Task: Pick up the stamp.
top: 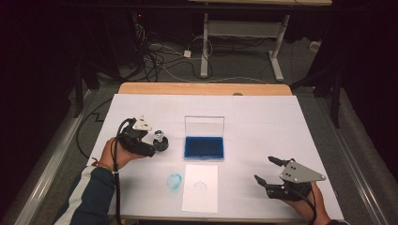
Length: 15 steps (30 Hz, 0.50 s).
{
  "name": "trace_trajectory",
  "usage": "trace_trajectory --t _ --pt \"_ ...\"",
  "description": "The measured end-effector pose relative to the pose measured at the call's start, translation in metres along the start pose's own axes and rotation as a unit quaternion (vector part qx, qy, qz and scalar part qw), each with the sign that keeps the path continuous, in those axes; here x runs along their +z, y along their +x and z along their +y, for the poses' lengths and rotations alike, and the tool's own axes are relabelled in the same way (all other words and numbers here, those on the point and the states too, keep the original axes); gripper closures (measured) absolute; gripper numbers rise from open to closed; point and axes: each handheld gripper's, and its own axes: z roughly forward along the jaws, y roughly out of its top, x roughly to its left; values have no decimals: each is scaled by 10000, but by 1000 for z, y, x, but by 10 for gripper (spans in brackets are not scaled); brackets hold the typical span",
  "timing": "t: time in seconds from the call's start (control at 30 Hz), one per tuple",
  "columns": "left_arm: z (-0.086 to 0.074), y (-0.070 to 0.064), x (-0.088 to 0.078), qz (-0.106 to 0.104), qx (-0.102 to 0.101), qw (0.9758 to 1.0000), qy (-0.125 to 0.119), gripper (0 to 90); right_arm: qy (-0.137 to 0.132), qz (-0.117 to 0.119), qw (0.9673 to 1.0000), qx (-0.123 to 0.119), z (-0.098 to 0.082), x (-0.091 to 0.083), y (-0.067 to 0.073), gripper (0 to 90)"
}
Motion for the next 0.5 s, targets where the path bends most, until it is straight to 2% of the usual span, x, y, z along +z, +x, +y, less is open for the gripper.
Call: trace_trajectory --t 0.1,0.2,0.27,0.3,0.33,0.4,0.5 --pt "6 3 6 -42 65 9997 242 191 16 20 10000 -2 0 1 0 248" --pt "11 8 12 1 28 9991 425 209 45 66 10000 -22 0 2 0 251" --pt "12 11 14 -101 -27 9990 431 209 53 88 9999 -32 -1 2 0 253" --pt "14 13 14 -107 -25 9990 442 250 83 106 9999 -44 -1 2 1 254" --pt "15 14 15 -107 -29 9990 444 254 84 109 9999 -47 -1 2 1 254" --pt "17 16 16 -270 -71 9987 419 316 93 118 9999 -44 -1 3 1 254" --pt "20 17 20 -460 -68 9978 482 363 120 132 9998 -53 -1 3 1 254"
